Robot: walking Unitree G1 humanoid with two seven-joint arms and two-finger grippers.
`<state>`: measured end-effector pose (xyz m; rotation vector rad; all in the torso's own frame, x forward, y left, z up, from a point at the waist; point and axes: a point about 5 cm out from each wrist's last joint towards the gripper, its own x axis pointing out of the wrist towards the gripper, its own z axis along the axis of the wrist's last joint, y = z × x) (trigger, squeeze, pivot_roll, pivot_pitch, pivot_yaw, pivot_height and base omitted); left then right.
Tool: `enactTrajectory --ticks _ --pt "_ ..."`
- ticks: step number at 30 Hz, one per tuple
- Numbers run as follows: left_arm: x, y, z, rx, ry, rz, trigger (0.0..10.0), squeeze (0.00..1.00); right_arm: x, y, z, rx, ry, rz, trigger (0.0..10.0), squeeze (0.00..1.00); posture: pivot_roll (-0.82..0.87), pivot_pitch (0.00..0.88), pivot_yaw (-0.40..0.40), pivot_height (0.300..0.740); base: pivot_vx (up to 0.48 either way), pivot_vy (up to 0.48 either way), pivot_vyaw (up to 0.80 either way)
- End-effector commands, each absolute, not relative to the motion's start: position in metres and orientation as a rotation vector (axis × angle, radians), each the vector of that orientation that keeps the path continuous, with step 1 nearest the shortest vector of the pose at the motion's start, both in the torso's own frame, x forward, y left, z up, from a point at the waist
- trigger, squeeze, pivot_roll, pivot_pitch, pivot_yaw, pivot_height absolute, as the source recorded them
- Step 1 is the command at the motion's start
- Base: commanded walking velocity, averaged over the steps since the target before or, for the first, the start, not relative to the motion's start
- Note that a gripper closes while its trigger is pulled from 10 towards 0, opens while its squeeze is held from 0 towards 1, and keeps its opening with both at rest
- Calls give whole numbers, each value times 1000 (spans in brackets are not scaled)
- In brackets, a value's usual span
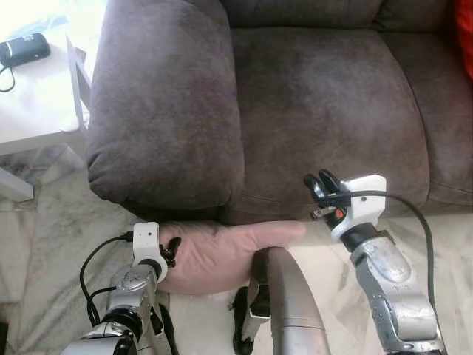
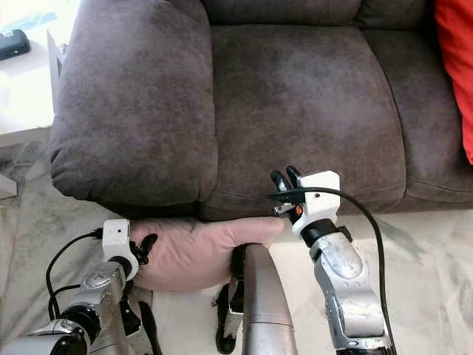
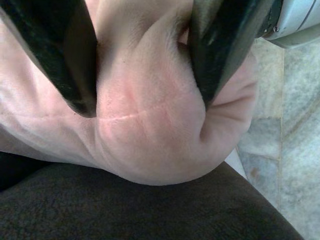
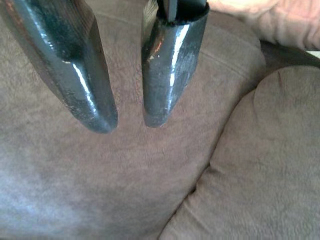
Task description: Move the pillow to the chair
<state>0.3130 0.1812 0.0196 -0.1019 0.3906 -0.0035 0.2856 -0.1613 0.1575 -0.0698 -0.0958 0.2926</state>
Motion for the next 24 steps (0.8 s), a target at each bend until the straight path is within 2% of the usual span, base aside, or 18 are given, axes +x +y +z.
enactTrajectory --ticks 1,24 --pt "301 176 4 -108 470 -18 0 0 281 -163 154 -68 -77 296 10000 0 -174 371 -176 557 0 0 0" --pt "303 176 6 -112 467 -46 0 0 287 -157 150 -54 -75 303 10000 0 -153 348 -156 557 0 0 0"
